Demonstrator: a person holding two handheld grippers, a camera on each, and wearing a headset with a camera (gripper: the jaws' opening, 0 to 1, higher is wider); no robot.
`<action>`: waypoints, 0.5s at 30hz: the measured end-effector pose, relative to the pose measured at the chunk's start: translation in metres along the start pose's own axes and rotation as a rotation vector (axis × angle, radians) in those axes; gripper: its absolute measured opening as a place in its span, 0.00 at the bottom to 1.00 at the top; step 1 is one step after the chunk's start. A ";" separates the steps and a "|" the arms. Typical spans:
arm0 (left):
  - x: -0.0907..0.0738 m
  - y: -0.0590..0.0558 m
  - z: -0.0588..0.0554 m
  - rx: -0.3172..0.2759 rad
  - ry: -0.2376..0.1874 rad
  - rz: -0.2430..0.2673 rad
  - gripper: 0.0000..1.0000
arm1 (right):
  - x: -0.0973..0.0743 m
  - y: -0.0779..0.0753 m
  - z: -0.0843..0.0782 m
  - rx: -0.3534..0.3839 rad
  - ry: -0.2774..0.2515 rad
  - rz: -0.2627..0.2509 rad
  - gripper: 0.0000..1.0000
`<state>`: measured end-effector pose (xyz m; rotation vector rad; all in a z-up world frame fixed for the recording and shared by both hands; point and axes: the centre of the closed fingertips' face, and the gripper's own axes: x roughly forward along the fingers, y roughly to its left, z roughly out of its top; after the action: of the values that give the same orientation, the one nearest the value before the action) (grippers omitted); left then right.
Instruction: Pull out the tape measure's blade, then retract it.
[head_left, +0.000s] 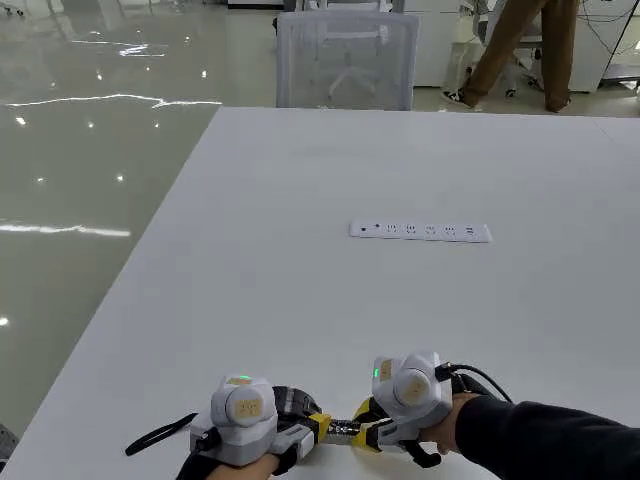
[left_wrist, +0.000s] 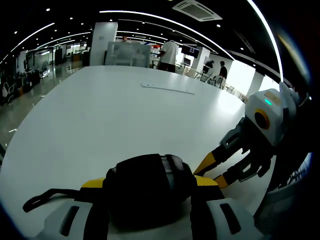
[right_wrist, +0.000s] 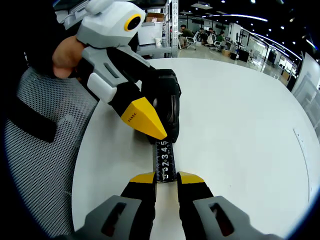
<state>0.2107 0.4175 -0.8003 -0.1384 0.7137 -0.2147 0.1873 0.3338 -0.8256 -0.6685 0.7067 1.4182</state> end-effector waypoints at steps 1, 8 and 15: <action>0.000 0.000 0.000 0.000 0.000 0.000 0.62 | 0.001 0.000 0.001 0.012 -0.007 -0.004 0.12; 0.000 0.000 0.000 -0.004 0.001 0.000 0.62 | 0.005 0.000 0.007 0.030 -0.021 -0.003 0.12; 0.000 0.001 0.000 -0.005 0.001 -0.001 0.62 | 0.009 0.000 0.010 0.026 -0.021 0.000 0.12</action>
<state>0.2108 0.4182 -0.8003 -0.1435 0.7157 -0.2136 0.1879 0.3476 -0.8259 -0.6327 0.7071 1.4117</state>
